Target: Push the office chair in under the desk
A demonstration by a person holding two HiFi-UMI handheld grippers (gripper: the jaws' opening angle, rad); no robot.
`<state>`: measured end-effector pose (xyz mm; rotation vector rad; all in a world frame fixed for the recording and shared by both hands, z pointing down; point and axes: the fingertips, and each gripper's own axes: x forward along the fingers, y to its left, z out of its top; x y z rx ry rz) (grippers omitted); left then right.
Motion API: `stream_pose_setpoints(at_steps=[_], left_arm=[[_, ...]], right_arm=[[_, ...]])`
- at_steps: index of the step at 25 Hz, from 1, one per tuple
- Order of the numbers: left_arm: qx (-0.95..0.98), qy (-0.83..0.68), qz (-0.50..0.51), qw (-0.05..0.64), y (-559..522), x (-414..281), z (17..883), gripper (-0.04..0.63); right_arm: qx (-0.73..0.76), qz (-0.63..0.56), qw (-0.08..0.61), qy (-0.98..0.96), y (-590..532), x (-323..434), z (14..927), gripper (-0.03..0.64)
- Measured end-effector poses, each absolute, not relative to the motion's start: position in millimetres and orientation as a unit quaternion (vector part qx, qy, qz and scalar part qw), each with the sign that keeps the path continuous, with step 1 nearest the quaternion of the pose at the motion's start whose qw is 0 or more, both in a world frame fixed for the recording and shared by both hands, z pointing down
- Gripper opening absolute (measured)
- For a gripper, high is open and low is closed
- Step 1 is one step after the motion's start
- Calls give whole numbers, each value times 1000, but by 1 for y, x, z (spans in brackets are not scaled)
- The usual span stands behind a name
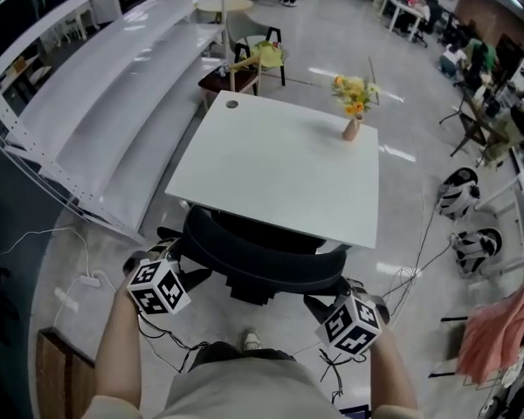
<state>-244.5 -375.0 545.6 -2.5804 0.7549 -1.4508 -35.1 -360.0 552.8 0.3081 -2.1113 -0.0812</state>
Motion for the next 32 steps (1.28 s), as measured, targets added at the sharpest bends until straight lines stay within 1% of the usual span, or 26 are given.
stream_pose_setpoints(at_steps=[9, 20, 25, 32], left_arm=[[-845, 248, -472, 53, -412, -252, 546, 206], [-852, 219, -471, 64, -463, -278, 547, 202], [-860, 196, -467, 69, -470, -280, 548, 195], [-856, 207, -467, 79, -473, -278, 549, 198]], right_arm=[[134, -43, 477, -867, -397, -43, 553, 137], [166, -36, 479, -861, -437, -70, 555, 140], [181, -31, 490, -852, -443, -72, 558, 144], [175, -21, 496, -850, -450, -68, 560, 146]])
